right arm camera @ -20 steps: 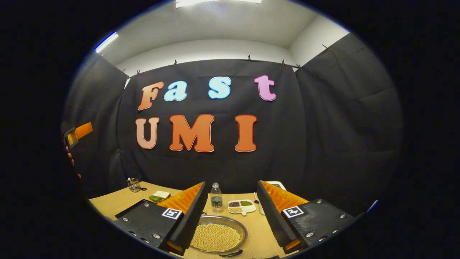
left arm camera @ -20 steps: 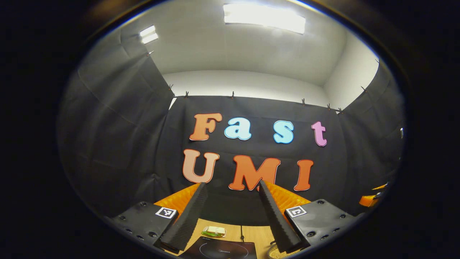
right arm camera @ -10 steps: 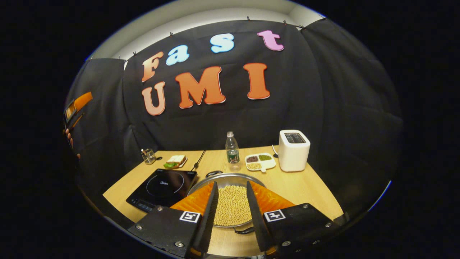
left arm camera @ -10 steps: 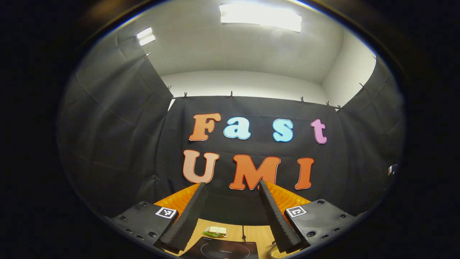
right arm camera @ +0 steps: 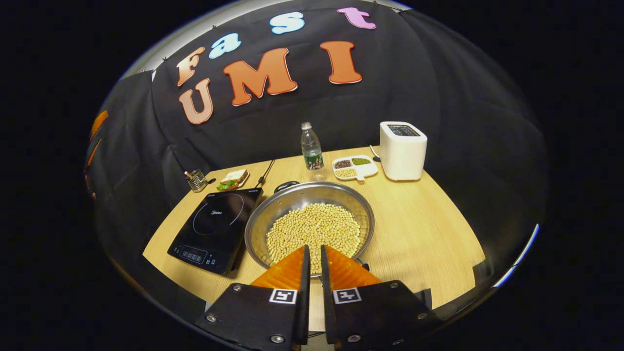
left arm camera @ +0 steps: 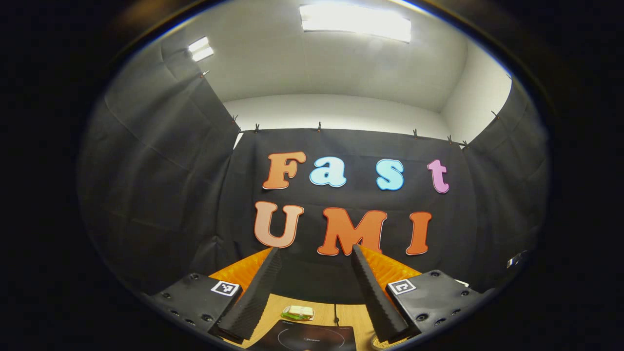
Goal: First push the handle of the pot to place it horizontally, then grasp the pot with both hands and set it on the induction cooktop.
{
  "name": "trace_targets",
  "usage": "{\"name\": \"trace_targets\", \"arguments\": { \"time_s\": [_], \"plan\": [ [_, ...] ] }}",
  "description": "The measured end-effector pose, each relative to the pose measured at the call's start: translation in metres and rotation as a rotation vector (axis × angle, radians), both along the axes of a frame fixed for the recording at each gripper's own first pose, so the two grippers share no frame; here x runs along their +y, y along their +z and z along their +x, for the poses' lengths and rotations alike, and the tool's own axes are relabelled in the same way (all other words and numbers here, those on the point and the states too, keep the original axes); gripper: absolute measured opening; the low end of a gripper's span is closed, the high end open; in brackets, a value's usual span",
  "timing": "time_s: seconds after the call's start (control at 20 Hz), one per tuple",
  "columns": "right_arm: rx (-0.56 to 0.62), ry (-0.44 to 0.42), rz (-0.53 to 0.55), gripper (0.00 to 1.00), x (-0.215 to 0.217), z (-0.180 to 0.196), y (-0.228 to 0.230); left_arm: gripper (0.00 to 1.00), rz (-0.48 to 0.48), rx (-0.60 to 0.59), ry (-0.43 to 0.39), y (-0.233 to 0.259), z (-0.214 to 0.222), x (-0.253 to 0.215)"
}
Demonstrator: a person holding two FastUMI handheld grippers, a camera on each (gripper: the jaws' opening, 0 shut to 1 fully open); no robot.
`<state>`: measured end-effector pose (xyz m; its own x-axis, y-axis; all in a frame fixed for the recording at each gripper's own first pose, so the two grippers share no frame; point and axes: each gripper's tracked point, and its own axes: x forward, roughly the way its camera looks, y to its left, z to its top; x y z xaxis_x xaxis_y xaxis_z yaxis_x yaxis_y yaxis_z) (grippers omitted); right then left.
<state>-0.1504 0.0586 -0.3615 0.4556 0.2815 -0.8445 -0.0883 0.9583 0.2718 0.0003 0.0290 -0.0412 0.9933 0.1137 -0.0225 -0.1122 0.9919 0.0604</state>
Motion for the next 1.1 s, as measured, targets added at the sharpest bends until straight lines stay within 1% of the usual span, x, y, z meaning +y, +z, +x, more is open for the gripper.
{"name": "trace_targets", "arguments": {
  "time_s": [0.05,0.15,0.2,0.3,0.35,0.4,0.45,0.5,0.7,0.8,0.9,1.1],
  "plan": [
    [0.041,-0.01,0.007,0.1,0.001,-0.003,-0.007,0.97,-0.006,0.005,-0.002,-0.001,0.001,0.0],
    [0.13,-0.028,0.045,0.09,0.007,-0.013,-0.018,0.97,-0.006,0.013,0.0,-0.005,-0.001,0.003],
    [0.18,-0.036,0.069,0.07,0.009,-0.025,-0.021,0.97,-0.004,0.014,0.003,-0.004,-0.002,0.006],
    [0.278,-0.007,0.162,0.05,0.026,-0.044,-0.028,0.97,-0.005,0.013,0.01,-0.005,-0.001,0.01],
    [0.312,-0.009,0.166,0.03,0.028,-0.05,-0.035,0.97,-0.006,0.012,0.012,-0.006,-0.002,0.012],
    [0.332,-0.008,0.141,0.03,0.025,-0.054,-0.045,0.97,-0.007,0.013,0.012,-0.006,-0.002,0.013],
    [0.347,-0.016,0.118,0.01,0.023,-0.056,-0.054,0.97,-0.005,0.014,0.011,-0.007,-0.001,0.014],
    [0.364,-0.021,0.113,0.01,0.024,-0.059,-0.057,0.97,0.0,0.018,0.012,-0.01,-0.002,0.016],
    [0.448,-0.051,0.173,0.0,0.039,-0.069,-0.064,0.97,-0.006,0.042,0.012,-0.018,-0.002,0.019],
    [0.521,-0.07,0.237,0.01,0.053,-0.077,-0.07,0.97,-0.013,0.061,-0.009,-0.026,-0.001,0.013],
    [0.576,-0.086,0.252,0.01,0.056,-0.084,-0.081,0.97,0.001,0.073,-0.016,-0.03,-0.001,0.014],
    [0.628,-0.143,0.272,0.01,0.05,-0.079,-0.092,0.97,0.014,0.091,-0.014,-0.036,-0.002,0.014]
  ]
}}
